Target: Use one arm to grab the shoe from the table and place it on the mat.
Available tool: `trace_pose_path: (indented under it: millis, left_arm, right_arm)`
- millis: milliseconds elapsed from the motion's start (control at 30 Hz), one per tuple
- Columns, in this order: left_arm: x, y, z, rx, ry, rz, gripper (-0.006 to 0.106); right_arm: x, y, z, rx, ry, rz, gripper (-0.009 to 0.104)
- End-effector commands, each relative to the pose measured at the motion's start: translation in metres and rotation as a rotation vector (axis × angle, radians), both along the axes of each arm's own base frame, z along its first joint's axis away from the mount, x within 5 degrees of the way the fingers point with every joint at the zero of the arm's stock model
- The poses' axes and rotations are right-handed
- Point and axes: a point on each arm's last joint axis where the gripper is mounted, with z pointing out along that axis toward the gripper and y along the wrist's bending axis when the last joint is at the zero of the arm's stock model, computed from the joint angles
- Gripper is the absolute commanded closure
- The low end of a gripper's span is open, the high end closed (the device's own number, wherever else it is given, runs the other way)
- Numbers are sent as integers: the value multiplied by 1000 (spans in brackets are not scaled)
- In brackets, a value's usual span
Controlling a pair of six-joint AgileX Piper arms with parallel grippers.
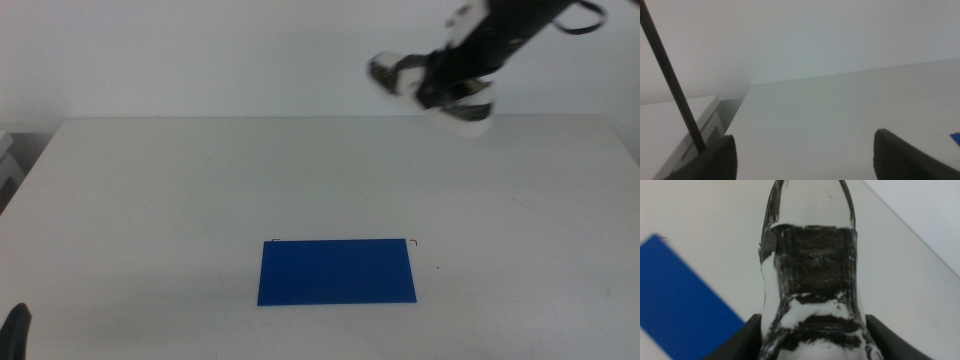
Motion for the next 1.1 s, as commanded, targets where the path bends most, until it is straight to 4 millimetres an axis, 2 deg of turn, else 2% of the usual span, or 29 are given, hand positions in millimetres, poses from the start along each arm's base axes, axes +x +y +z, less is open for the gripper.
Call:
trace_pose_path:
  millis: [0, 200, 400, 633, 867, 1067]
  left_arm:
    - [0, -1, 6, -12, -84, -10, 7]
    - [0, -1, 6, -12, -84, -10, 7]
    - [0, -1, 6, -12, -84, -10, 7]
    - [0, -1, 6, -12, -84, -10, 7]
    - [0, -1, 6, -12, -84, -10, 7]
    - [0, -1, 6, -12, -84, -10, 7]
  right_arm:
    - [-21, 15, 38, 38, -124, 27, 99]
    - [-45, 64, 38, 19, -133, 162, 99]
    - [-62, 92, 37, 31, -122, 224, 99]
    - [-72, 105, 37, 30, -116, 263, 99]
    - [-73, 104, 36, 0, -115, 299, 99]
    - [-75, 103, 32, -109, -164, 475, 99]
